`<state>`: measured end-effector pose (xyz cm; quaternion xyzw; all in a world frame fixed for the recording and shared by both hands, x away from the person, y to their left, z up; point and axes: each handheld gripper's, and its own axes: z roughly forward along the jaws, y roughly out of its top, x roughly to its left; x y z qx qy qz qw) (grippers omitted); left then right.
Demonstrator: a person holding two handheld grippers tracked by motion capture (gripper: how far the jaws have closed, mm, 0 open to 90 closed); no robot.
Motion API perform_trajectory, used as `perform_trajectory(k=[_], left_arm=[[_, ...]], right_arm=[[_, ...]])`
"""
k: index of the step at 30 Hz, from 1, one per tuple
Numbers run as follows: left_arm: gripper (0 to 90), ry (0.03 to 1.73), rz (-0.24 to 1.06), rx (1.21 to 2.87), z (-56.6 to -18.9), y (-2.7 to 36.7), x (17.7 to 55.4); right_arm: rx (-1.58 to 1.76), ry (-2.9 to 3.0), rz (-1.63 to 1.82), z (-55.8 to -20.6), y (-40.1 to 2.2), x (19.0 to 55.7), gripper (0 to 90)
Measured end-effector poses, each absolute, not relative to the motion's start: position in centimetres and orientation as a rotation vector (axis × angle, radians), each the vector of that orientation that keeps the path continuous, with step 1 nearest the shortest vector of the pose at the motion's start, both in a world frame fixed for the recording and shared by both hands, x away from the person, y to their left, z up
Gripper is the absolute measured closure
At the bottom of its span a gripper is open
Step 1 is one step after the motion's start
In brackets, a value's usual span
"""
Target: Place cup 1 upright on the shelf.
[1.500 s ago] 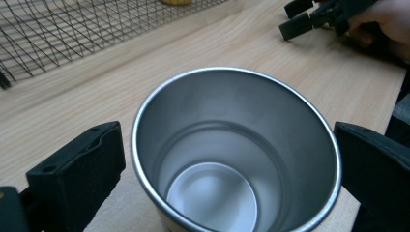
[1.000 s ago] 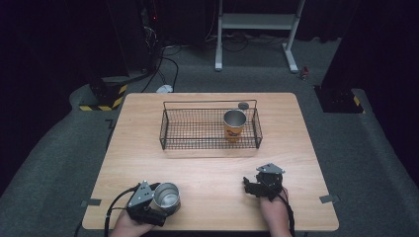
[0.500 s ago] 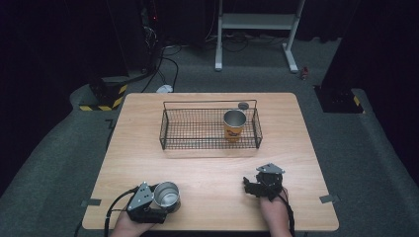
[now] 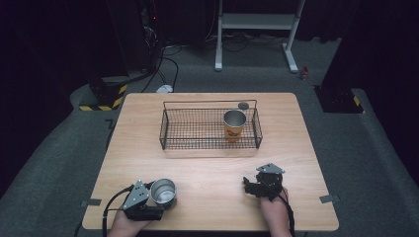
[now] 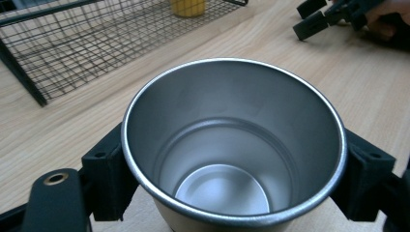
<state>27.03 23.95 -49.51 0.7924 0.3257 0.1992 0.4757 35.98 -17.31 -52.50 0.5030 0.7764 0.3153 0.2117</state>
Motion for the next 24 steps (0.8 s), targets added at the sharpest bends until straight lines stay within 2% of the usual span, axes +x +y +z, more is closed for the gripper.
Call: perform_trajectory(k=[16, 24], left_arm=[[18.6, 0.868, 0.473, 1.872, -49.4, 25.5, 28.0], [18.7, 0.846, 0.503, 1.851, -49.0, 25.3, 28.2]], right_arm=[[1.389, 2.16, 0.878, -52.5, -17.3, 36.0, 12.9], [1.398, 2.157, 0.875, -52.5, -17.3, 35.9, 12.9]])
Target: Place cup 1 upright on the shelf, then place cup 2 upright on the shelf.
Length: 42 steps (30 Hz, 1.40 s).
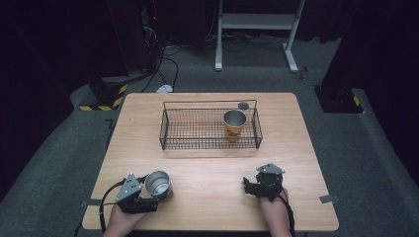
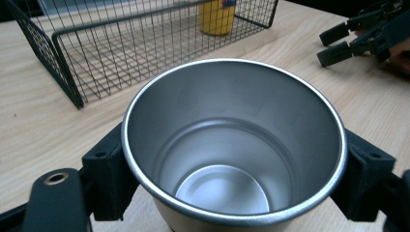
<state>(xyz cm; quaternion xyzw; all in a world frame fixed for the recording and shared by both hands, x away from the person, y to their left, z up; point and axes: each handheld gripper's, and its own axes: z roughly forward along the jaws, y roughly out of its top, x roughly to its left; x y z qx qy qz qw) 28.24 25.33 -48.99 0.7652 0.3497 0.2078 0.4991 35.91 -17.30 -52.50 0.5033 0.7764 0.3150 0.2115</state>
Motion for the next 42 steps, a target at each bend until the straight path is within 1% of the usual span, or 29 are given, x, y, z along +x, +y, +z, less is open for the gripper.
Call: perform_trajectory(k=[8, 21, 28, 34, 42], left_arm=[[18.7, 0.86, 0.523, 1.839, -48.6, 24.6, 28.6], [18.6, 0.894, 0.491, 1.821, -48.2, 23.9, 29.3], [18.6, 0.902, 0.503, 1.793, -47.2, 23.3, 30.0], [18.6, 0.895, 0.539, 1.796, -46.2, 22.5, 30.7], [18.7, 0.915, 0.556, 1.77, -44.8, 22.1, 32.3]], right_arm=[[1.397, 2.158, 0.876, -52.5, -17.3, 35.9, 13.0], [1.387, 2.167, 0.879, -52.5, -17.3, 35.9, 12.9], [1.384, 2.168, 0.878, -52.5, -17.3, 35.9, 13.0], [1.382, 2.168, 0.881, -52.5, -17.3, 35.8, 13.0], [1.377, 2.176, 0.88, -52.5, -17.3, 35.8, 12.9]])
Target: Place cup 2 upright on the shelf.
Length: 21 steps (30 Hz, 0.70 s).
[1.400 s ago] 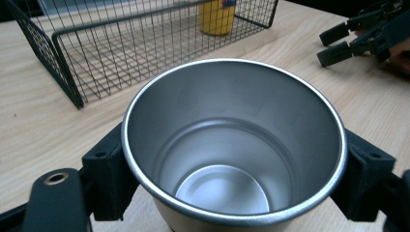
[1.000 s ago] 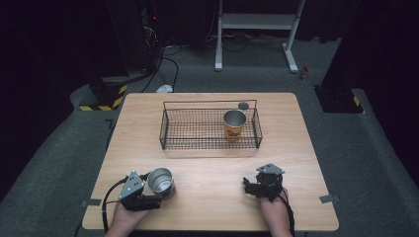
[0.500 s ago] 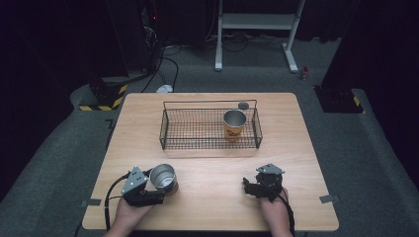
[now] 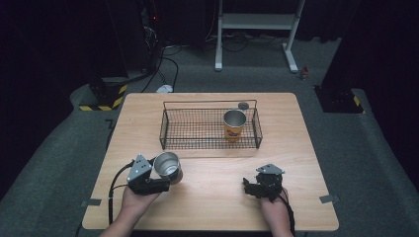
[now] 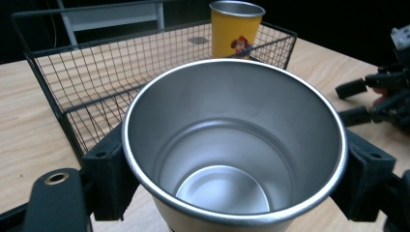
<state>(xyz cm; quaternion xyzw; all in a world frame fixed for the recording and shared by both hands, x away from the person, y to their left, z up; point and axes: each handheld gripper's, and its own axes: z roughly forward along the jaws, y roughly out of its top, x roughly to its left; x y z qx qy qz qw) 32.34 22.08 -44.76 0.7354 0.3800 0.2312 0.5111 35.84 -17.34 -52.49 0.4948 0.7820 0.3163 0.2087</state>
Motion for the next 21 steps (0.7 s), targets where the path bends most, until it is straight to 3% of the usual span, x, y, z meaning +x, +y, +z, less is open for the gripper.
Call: perform_trajectory(k=[21], left_arm=[[18.7, 0.911, 0.581, 1.747, -41.7, 20.4, 36.1]], right_arm=[[1.38, 2.173, 0.883, -52.5, -17.3, 35.7, 12.9]])
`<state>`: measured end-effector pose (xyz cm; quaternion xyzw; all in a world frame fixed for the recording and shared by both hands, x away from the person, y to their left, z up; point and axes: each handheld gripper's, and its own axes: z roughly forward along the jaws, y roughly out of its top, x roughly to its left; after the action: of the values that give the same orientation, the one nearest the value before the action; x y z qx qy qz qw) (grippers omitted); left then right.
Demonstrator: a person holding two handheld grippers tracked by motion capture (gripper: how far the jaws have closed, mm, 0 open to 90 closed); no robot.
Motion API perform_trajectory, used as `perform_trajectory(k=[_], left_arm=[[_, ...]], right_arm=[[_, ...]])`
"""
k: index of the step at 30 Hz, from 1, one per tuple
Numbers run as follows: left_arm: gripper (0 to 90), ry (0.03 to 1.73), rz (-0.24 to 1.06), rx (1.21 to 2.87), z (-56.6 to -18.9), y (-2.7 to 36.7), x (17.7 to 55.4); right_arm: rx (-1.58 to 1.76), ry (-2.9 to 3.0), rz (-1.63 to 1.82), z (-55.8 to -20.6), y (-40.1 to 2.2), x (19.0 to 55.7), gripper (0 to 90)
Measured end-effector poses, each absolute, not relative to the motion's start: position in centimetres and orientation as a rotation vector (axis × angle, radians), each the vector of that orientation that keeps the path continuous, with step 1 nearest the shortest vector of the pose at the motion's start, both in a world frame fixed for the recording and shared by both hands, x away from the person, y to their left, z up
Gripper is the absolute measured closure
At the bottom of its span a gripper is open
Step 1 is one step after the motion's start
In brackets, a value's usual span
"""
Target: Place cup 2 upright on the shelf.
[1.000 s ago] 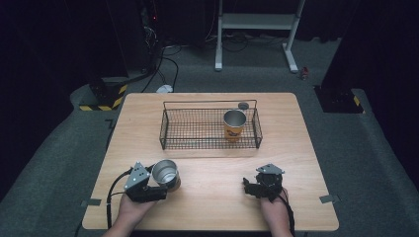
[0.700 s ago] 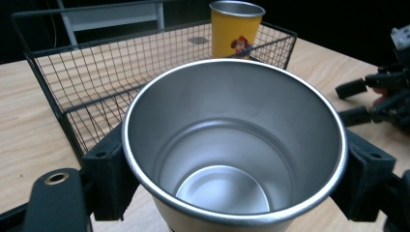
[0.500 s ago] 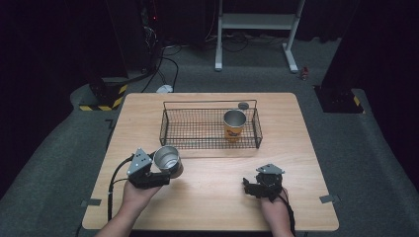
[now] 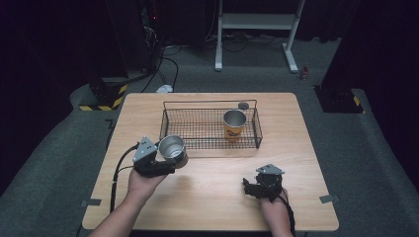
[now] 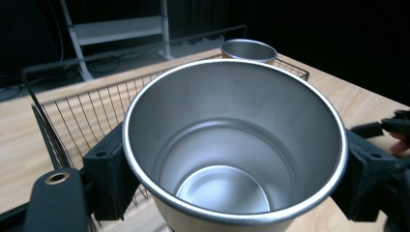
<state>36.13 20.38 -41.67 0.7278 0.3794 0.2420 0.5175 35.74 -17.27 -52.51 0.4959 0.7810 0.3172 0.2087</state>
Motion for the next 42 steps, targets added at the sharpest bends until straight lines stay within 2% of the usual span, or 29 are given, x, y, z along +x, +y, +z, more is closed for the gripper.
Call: perform_trajectory(k=[11, 42], left_arm=[[18.6, 0.908, 0.593, 1.729, -39.6, 19.6, 39.0], [18.7, 0.943, 0.592, 1.733, -38.5, 16.4, 44.5]], right_arm=[[1.361, 2.188, 0.882, -52.5, -17.3, 35.8, 12.7], [1.352, 2.201, 0.89, -52.5, -17.2, 35.8, 12.3]])
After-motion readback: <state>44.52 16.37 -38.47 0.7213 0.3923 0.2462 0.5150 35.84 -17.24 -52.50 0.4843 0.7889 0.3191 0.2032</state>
